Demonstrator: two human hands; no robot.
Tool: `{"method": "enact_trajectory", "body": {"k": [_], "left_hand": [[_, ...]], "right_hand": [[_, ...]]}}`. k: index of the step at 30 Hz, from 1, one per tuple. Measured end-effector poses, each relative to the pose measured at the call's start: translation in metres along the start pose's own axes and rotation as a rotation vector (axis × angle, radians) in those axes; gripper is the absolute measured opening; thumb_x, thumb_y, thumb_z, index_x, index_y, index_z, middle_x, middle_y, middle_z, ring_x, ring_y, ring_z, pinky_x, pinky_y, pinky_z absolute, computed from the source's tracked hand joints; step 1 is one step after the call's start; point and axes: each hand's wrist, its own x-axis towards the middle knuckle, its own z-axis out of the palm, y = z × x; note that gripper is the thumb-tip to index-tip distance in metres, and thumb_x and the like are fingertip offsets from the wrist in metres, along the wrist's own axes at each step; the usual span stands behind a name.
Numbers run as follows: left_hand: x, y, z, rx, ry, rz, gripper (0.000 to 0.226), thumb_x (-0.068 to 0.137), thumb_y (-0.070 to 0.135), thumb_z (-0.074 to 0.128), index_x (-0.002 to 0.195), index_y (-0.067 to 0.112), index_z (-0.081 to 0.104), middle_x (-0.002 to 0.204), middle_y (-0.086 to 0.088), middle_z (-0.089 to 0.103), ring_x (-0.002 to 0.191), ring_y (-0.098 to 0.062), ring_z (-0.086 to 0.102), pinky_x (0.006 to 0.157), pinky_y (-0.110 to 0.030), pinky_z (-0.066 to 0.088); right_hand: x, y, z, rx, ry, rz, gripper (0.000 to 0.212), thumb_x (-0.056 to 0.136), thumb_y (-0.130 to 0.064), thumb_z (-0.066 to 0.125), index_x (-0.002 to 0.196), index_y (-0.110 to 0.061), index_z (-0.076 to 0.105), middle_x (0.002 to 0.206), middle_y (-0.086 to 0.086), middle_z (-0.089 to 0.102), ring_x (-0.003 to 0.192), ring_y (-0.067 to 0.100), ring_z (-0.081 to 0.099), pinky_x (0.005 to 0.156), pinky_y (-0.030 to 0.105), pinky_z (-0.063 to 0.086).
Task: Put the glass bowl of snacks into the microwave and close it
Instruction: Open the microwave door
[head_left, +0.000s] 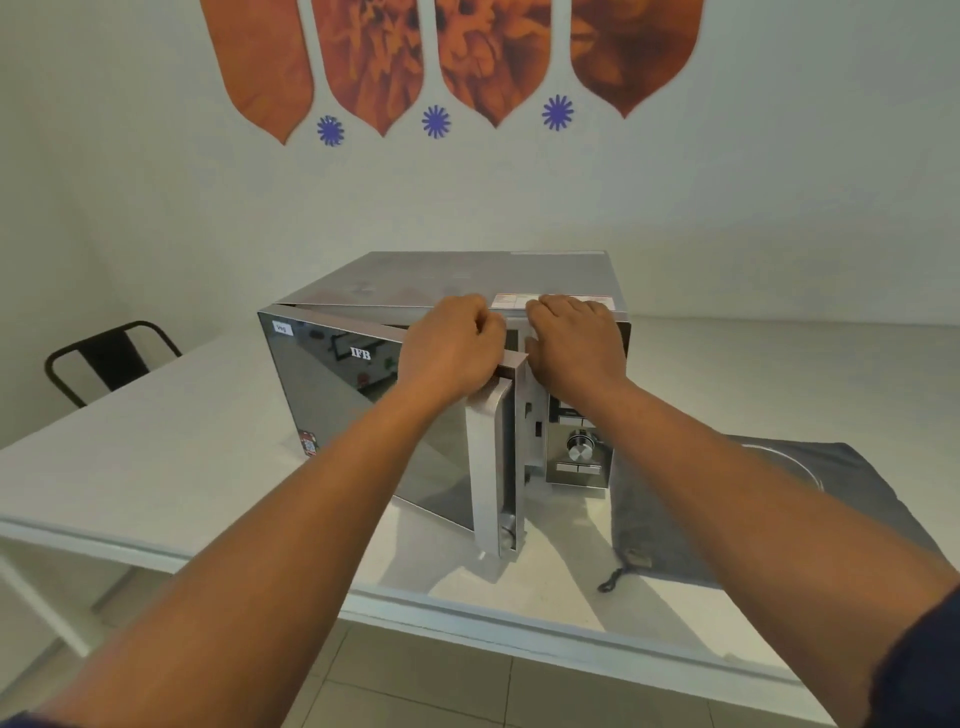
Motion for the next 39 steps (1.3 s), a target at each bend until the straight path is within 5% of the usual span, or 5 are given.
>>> {"method": "enact_trajectory", "body": {"k": [10, 16, 20, 24, 39], "left_hand": [[0.024, -0.033, -0.046, 0.396, -0.43, -0.241, 0.022, 0.084, 0.012, 0.051, 0.104, 0.01, 0.061, 0.107, -0.011, 0.067, 0.094, -0.032, 0.063, 0.082, -0.042, 0.053], [0.037, -0.085, -0.06, 0.723, -0.573, -0.416, 0.067, 0.091, 0.022, 0.045, 0.155, 0.01, 0.028, 0.166, -0.026, 0.01, 0.15, -0.053, 0.009, 0.118, -0.066, 0.017], [0.042, -0.108, -0.075, 0.711, -0.516, -0.52, 0.052, 0.093, 0.012, 0.052, 0.143, -0.002, 0.047, 0.151, -0.031, 0.038, 0.137, -0.05, 0.04, 0.113, -0.056, 0.036], [0.043, -0.128, -0.082, 0.791, -0.503, -0.545, 0.061, 0.091, 0.004, 0.041, 0.148, -0.011, 0.03, 0.152, -0.034, 0.033, 0.139, -0.052, 0.036, 0.119, -0.055, 0.028], [0.008, -0.167, -0.11, 0.704, -0.309, -0.365, 0.037, 0.081, 0.0, 0.06, 0.118, 0.005, 0.058, 0.112, -0.013, 0.058, 0.108, -0.031, 0.059, 0.082, -0.037, 0.048]], "right_hand": [[0.004, -0.011, -0.004, -0.01, -0.008, 0.081, 0.031, 0.091, -0.036, 0.059, 0.113, -0.016, 0.065, 0.113, 0.006, 0.07, 0.103, 0.029, 0.064, 0.091, 0.043, 0.047], [0.008, -0.021, -0.004, -0.023, -0.03, 0.076, 0.037, 0.091, -0.037, 0.056, 0.121, -0.015, 0.061, 0.122, 0.006, 0.067, 0.112, 0.028, 0.06, 0.096, 0.045, 0.045], [0.011, -0.029, -0.002, -0.064, -0.077, -0.002, 0.045, 0.093, -0.034, 0.054, 0.133, -0.012, 0.055, 0.136, 0.008, 0.06, 0.129, 0.029, 0.051, 0.106, 0.047, 0.04], [0.012, -0.043, 0.001, -0.107, -0.119, -0.05, 0.053, 0.096, -0.032, 0.051, 0.145, -0.011, 0.045, 0.149, 0.009, 0.051, 0.14, 0.028, 0.042, 0.114, 0.046, 0.032], [0.014, -0.058, 0.013, -0.106, -0.095, 0.003, 0.052, 0.094, -0.032, 0.052, 0.141, -0.01, 0.05, 0.144, 0.009, 0.056, 0.135, 0.027, 0.048, 0.111, 0.045, 0.035]]}}
